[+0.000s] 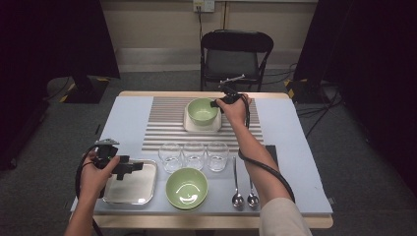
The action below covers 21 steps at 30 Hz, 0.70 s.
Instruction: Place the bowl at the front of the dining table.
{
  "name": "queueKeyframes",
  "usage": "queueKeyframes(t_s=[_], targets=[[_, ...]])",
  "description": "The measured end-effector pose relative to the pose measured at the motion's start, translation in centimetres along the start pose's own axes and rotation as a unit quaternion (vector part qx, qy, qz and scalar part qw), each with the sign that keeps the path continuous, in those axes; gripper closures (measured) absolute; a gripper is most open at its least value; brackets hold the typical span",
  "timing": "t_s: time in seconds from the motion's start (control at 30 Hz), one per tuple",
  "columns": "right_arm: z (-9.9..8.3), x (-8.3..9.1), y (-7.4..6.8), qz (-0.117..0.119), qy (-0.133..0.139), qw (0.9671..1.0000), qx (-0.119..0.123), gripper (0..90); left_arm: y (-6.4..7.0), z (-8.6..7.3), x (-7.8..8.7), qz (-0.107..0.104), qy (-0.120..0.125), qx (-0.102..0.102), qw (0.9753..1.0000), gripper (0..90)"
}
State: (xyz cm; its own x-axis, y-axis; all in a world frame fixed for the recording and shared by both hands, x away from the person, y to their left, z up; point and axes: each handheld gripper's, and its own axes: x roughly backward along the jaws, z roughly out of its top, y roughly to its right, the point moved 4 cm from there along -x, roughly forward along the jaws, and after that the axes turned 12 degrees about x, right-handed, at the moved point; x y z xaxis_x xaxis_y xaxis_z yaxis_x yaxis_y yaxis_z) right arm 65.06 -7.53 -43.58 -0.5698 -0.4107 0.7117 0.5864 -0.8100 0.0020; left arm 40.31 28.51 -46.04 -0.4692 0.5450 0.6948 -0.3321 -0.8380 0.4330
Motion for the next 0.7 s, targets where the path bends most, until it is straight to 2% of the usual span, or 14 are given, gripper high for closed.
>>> queueKeyframes(t_s=[0.2, 0.7], targets=[[-0.01, 0.19, 0.10, -0.003, -0.003, 1.0000, 0.004, 24.5, 0.01, 0.01, 0.00, 0.001, 0.001, 0.000, 1.0000, 21.1], [-0.26, 0.90, 0.05, 0.007, -0.006, 0.9998, 0.017, 17.4, 0.16, 0.03, -0.02, -0.001, -0.001, -0.004, 1.0000, 21.1]])
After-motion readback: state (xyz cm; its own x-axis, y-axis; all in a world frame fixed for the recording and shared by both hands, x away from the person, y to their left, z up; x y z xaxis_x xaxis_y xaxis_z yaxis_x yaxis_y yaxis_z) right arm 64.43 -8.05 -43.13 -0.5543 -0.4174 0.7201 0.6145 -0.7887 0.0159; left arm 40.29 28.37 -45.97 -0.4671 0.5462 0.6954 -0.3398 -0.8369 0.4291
